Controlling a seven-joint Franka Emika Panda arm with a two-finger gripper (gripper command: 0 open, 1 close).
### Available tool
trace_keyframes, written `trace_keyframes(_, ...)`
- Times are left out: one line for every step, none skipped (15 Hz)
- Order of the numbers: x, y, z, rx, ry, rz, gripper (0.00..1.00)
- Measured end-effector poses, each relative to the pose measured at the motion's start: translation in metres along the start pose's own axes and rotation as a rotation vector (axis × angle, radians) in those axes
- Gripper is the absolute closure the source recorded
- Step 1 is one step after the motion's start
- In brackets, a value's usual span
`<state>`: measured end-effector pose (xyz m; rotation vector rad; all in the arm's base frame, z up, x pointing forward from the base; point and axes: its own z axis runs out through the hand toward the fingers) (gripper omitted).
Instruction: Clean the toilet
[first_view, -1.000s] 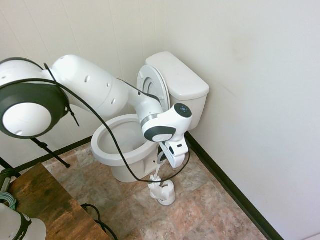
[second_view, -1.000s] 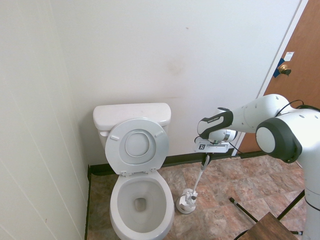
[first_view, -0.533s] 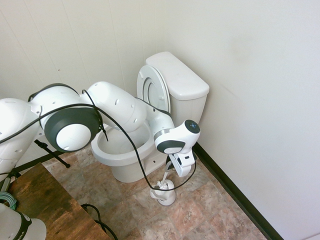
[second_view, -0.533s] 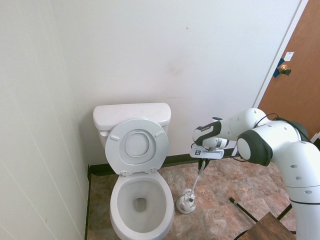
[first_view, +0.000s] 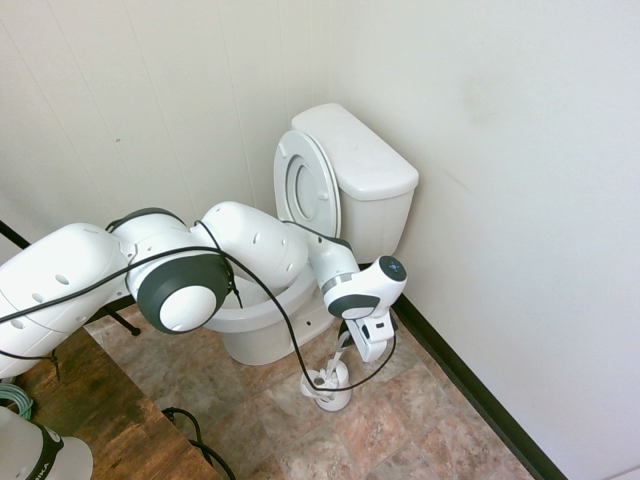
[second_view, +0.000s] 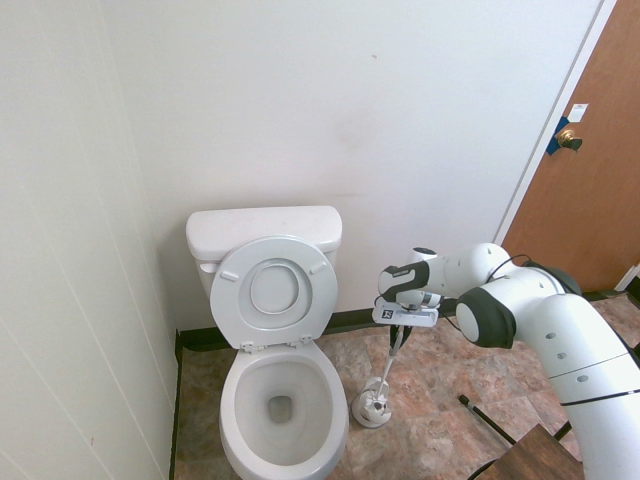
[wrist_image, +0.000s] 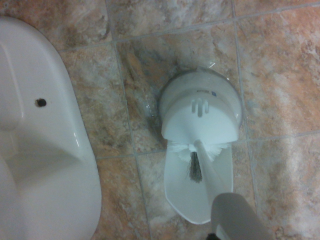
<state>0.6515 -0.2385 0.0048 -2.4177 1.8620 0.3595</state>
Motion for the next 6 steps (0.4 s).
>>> trace_keyframes(-0.001,-0.005,0.002,-0.006,0.007,0.003,1.0)
trace_keyframes(-0.002,-0.009,0.003,-0.01,0.014,0.009,1.0)
trace_keyframes(-0.003,-0.013,0.006,-0.017,0.026,0.015,1.0)
trace_keyframes(-0.004,-0.016,0.01,-0.023,0.036,0.02,1.0)
trace_keyframes(-0.005,-0.02,0.013,-0.028,0.043,0.023,1.0)
trace_keyframes(-0.006,-0.022,0.016,-0.03,0.047,0.027,1.0)
